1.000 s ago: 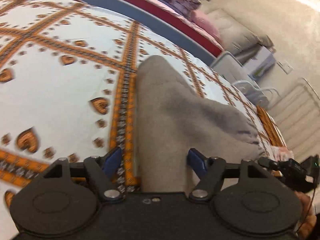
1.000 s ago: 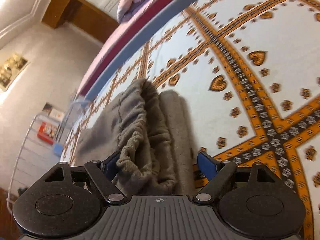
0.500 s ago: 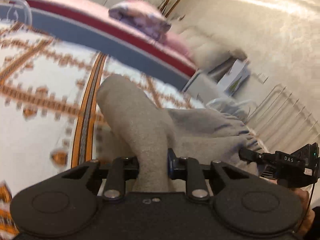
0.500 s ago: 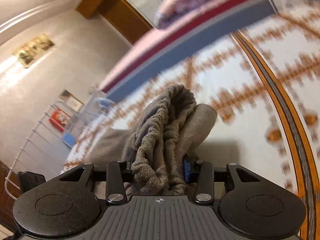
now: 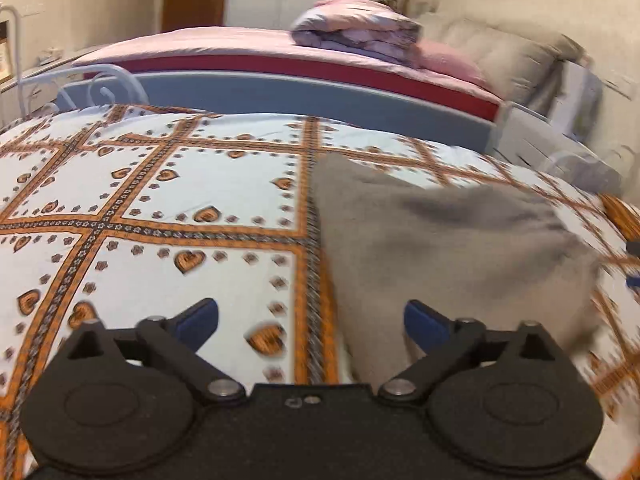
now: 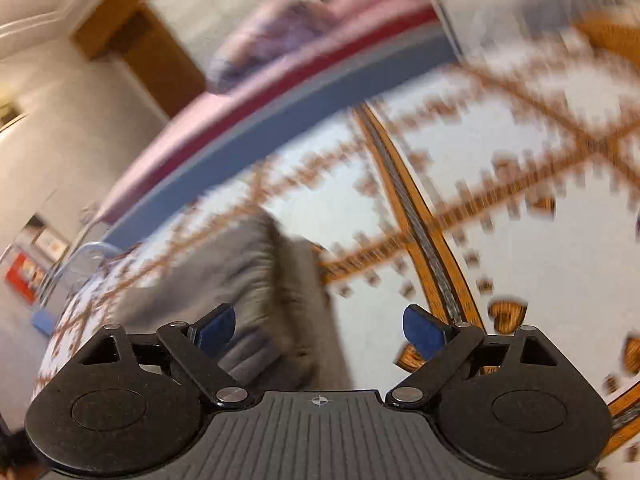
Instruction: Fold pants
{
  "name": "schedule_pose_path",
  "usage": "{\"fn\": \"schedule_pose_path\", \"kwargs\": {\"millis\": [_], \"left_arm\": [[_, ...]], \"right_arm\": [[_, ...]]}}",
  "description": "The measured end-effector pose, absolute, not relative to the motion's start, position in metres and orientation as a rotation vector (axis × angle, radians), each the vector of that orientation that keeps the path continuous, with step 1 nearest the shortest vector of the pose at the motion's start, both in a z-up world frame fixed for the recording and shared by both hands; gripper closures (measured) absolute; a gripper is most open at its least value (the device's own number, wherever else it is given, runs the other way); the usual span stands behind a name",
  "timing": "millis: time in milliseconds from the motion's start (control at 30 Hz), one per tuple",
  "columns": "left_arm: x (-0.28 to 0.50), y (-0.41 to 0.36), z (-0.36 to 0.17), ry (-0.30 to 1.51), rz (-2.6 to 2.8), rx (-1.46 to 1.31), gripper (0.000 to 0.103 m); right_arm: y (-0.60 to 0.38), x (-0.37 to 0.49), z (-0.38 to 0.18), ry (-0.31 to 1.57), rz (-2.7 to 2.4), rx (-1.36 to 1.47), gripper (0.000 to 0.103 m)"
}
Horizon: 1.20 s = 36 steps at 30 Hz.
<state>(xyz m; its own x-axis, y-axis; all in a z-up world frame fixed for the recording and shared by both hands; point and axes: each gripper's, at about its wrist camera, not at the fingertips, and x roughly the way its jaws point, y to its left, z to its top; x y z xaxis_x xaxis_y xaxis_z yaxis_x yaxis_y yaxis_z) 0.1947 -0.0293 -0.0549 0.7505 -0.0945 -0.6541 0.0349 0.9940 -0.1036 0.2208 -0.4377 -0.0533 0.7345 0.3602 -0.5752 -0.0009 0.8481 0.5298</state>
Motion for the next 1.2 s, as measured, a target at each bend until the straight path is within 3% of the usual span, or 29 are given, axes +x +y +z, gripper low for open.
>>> {"fn": "schedule_pose_path", "kwargs": {"millis": [33,367,667,1200], "left_arm": [[0.184,-0.033,-0.047,0.701,-0.079,-0.066,0.006],[0.048,-0.07,-0.025,0.657,-0.09,-0.061,0.006],[-0.037,-0.095,-0.021,0.562,-0.085,0.022,0.006],[-0.071,-0.124,-0.035,0.524,-0.087,0.06,0.006]], "right_arm": [[-0.433,0.209,-0.042,0.703,0.217,0.493,0.0],[-0.37,0.06,-0.002,0.641,0.239,0.099,0.0],[-0.344,-0.051,-0.003,0.538,0.251,0.08,0.0],[-0.342,-0.086,-0.014,0.461,0.258,0.03,0.0]]}}
